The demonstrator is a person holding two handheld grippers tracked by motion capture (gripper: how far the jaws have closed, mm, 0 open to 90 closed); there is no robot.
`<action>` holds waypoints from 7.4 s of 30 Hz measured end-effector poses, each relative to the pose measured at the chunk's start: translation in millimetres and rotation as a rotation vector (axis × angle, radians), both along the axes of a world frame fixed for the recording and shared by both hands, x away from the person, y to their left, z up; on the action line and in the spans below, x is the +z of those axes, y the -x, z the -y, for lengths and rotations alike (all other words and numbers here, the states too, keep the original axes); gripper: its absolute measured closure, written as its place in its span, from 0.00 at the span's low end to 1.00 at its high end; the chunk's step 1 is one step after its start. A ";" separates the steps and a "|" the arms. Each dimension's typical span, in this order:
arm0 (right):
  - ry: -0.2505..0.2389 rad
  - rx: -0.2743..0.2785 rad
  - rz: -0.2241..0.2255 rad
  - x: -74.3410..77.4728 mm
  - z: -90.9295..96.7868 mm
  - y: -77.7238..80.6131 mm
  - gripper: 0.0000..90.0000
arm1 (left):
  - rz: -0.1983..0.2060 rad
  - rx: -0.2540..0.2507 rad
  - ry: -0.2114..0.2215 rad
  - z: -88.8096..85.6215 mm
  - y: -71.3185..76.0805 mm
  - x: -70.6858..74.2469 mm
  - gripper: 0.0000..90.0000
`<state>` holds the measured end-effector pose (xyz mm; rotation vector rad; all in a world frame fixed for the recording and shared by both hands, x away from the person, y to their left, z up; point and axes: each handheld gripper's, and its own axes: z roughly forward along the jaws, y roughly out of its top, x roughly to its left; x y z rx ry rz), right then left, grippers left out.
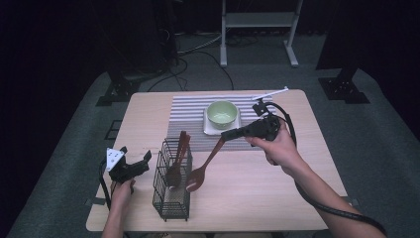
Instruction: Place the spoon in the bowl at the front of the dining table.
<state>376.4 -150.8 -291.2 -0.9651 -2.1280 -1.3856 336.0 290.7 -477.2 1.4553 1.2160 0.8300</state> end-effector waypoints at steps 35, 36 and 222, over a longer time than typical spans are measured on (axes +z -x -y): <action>0.040 -0.096 -0.026 -23.6 31.4 -15.0 0.92 | 0.002 0.001 0.000 0.4 -0.1 0.0 0.00; 0.042 -0.097 -0.026 -23.9 31.6 -15.4 0.92 | 0.002 0.001 0.000 0.4 -0.1 0.0 0.00; 0.052 -0.509 -0.057 -52.3 76.5 -117.2 0.92 | 0.006 0.001 0.015 -1.1 0.0 -0.4 0.00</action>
